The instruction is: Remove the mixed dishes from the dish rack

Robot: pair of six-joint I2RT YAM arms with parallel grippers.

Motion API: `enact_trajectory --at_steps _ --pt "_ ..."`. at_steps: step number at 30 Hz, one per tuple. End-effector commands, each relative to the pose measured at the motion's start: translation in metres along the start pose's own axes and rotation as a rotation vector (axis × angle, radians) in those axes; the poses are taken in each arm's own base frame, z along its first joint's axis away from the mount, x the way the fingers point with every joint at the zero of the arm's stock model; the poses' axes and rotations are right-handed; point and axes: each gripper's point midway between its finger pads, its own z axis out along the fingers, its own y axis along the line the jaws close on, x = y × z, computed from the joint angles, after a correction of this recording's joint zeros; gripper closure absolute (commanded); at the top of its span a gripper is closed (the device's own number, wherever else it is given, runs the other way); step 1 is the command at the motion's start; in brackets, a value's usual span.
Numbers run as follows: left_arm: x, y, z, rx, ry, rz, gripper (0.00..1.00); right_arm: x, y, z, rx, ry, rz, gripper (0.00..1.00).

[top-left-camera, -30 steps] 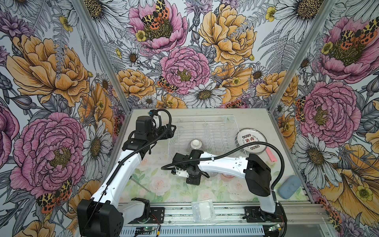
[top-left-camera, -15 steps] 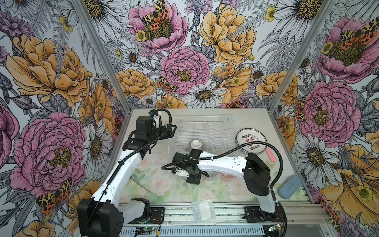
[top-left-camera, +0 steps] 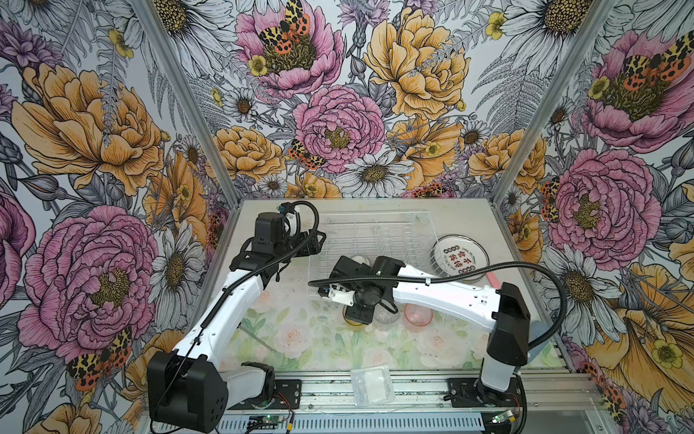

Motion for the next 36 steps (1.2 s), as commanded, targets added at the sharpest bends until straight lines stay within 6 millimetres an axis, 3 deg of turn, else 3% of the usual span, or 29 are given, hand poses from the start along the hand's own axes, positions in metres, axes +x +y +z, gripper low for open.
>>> enact_trajectory --at_steps 1,6,9,16,27,36 --pt "0.007 -0.003 0.011 -0.05 0.055 0.071 0.16 0.005 -0.035 -0.047 0.053 -0.146 0.134 0.41" --pt "0.026 -0.022 0.046 -0.116 0.179 0.209 0.16 0.04 -0.109 -0.085 0.163 -0.304 0.484 0.38" --pt "0.037 -0.037 0.071 -0.154 0.262 0.302 0.18 0.059 -0.127 -0.089 0.178 -0.353 0.606 0.38" --pt "0.057 -0.056 0.109 -0.193 0.408 0.402 0.22 0.081 -0.137 -0.087 0.194 -0.382 0.678 0.38" --pt "0.091 -0.058 0.129 -0.251 0.52 0.458 0.21 0.1 -0.148 -0.089 0.205 -0.431 0.735 0.37" --pt "0.1 -0.056 0.14 -0.25 0.549 0.455 0.22 0.11 -0.149 -0.086 0.195 -0.449 0.764 0.37"
